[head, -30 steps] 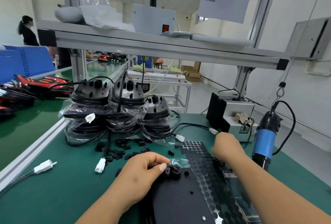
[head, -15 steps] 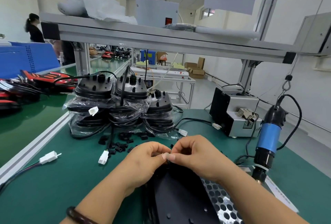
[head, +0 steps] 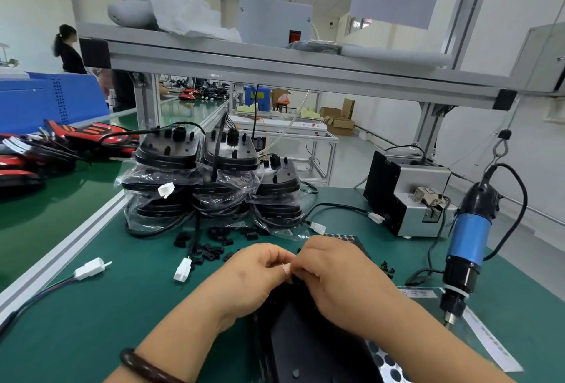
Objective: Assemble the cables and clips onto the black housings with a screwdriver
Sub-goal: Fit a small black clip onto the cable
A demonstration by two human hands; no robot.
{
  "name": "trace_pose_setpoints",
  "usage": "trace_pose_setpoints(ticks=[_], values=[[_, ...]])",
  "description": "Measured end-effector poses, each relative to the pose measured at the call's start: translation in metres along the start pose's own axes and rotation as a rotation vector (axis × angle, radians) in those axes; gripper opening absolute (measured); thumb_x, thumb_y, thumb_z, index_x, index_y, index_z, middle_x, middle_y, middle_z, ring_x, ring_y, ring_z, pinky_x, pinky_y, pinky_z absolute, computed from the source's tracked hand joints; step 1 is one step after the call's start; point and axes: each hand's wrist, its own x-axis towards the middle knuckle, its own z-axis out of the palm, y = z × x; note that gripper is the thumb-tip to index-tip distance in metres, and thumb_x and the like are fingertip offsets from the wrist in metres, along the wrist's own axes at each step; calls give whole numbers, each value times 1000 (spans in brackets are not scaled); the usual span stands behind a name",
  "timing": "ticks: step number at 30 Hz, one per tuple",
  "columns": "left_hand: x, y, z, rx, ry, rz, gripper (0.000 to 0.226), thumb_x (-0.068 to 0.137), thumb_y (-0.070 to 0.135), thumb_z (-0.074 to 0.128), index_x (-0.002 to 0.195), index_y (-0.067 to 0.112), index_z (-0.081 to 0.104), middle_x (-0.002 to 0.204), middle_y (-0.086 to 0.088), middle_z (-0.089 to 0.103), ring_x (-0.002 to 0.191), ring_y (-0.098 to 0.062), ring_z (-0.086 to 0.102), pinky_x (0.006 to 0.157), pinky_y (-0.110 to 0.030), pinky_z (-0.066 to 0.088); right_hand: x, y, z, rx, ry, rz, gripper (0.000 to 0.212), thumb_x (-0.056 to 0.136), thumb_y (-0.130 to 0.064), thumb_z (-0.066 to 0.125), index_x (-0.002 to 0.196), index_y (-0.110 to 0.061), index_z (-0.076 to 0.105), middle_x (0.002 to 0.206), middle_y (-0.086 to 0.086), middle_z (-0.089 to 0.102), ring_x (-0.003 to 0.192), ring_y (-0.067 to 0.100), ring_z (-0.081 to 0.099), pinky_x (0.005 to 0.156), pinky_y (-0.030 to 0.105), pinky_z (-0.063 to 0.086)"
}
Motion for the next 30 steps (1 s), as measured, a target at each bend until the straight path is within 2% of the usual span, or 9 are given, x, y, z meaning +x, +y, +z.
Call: trace_pose_setpoints(ticks=[6,10,15,17,20,22,25,28,30], values=[[-1,3,0,-40,-17,-2,16,94,13,56,96,21,70,97,0,74,92,-7,65,89,-23,50,-3,6,4,179,81,21,15,91,-20,59,95,-23,73,88,-6,62,84,9,55,77,25,46],[0,3,-1,-60,-45,-15,17,95,11,56,96,18,71,96,-1,74,91,-8,65,91,-23,49,-6,10,13,254,166,27,9,85,-19,65,87,-23,72,81,-10,63,77,3,56,72,18,45],[2,4,-3,-70,-56,-38,17,95,12,55,97,16,71,99,-9,73,92,-12,64,96,-29,48,-13,17,22,338,218,-15,16,82,-17,69,94,-27,73,91,-12,61,81,1,59,72,18,50],[2,4,-4,-75,-64,-38,17,95,11,54,98,15,71,96,-9,72,88,-9,62,92,-25,48,-13,19,25,333,267,-30,15,82,-15,71,93,-23,75,92,-11,64,83,1,60,74,19,51],[1,6,-5,-79,-52,-21,16,94,8,56,99,15,69,86,2,72,80,-2,62,79,-16,46,-11,21,29,379,309,-47,12,82,-11,71,90,-17,77,93,-9,69,88,4,63,79,21,52],[-1,7,-8,-11,-3,0,19,93,9,57,101,23,66,87,5,71,79,0,63,76,-15,46,-10,23,31,448,298,-29,11,82,-7,71,89,-14,77,93,-6,71,87,3,65,80,20,52],[-5,4,-16,230,18,51,28,90,13,62,103,37,58,97,13,68,91,1,63,87,-20,48,-9,25,33,483,270,12,10,81,-5,73,87,-12,78,90,-6,71,85,1,64,79,14,48],[-9,2,-16,422,-26,106,36,88,17,64,111,42,54,103,22,62,91,12,56,84,-6,42,-9,25,34,517,251,49,9,81,-6,75,86,-12,78,89,-6,71,84,2,64,79,14,48],[-10,1,-16,448,-29,123,35,88,19,63,107,46,53,105,25,60,90,15,53,81,-4,40,-8,25,34,514,246,57,7,81,-7,75,85,-12,78,86,-4,69,83,5,63,78,17,49]])
